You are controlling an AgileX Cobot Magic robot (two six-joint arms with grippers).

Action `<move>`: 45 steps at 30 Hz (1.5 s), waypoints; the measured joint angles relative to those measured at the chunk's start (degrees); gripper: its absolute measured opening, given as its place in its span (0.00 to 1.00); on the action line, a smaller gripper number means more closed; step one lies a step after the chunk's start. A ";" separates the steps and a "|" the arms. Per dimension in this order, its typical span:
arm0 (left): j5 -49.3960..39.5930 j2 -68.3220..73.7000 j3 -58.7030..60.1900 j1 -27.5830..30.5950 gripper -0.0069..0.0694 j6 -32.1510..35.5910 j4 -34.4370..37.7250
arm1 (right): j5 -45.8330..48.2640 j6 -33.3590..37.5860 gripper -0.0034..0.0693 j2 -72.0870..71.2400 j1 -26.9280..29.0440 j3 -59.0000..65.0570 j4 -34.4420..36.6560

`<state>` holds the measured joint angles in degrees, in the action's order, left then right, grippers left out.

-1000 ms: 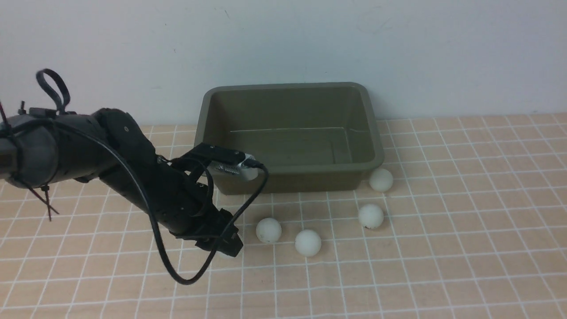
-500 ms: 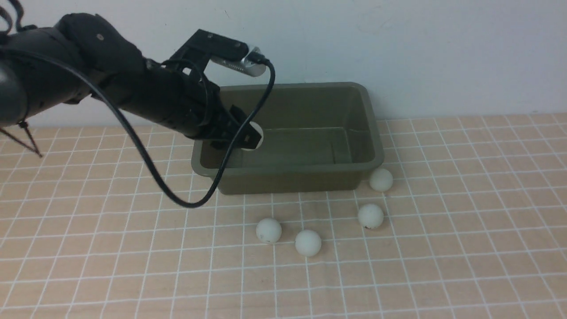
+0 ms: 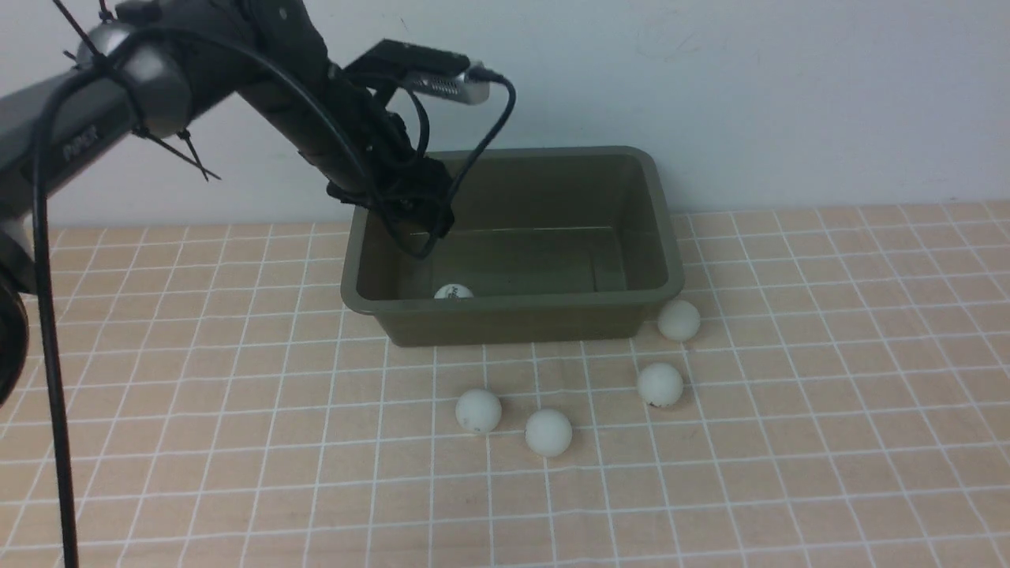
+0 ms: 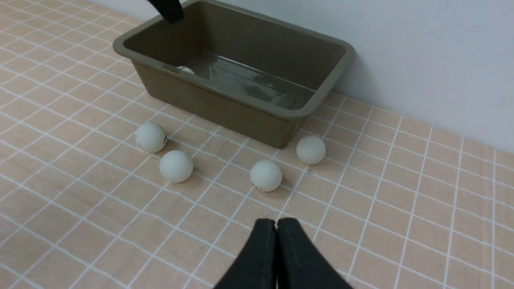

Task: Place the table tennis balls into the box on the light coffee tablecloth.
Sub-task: 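Drop the ball into the bin, then reach for and grasp a ping pong ball on the table beside the basket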

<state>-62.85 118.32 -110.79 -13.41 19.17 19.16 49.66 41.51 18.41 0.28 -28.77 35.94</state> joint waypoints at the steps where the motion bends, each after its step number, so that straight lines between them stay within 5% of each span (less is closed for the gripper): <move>1: -2.88 -0.46 -1.86 0.00 0.55 -2.72 -0.75 | 0.24 0.00 0.03 0.00 0.00 0.00 -0.05; 9: -7.78 -4.60 -6.58 0.00 0.27 -9.05 -1.02 | 1.37 0.00 0.03 0.00 0.00 0.00 -0.05; 14: -7.75 -11.84 5.66 -0.95 0.09 -12.11 1.54 | 3.56 0.00 0.03 0.00 0.00 0.00 -0.05; 27: -3.38 -29.05 41.33 -16.44 0.06 -10.38 -1.73 | 6.72 0.00 0.03 0.00 0.00 0.00 -0.24; 34: 14.38 -26.04 42.45 -20.08 0.23 -9.47 -11.79 | 6.74 0.00 0.03 0.00 0.00 0.00 -0.28; 41: 19.28 -19.99 41.10 -20.14 0.57 -10.70 -12.16 | 6.74 0.00 0.03 0.00 0.00 0.00 -0.28; 45: 20.60 -15.69 38.60 -20.14 0.64 -16.54 -13.66 | 6.74 0.00 0.03 0.00 0.00 0.00 -0.28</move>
<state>-42.25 102.64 -72.19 -33.56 2.63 5.51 56.40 41.51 18.41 0.28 -28.77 35.66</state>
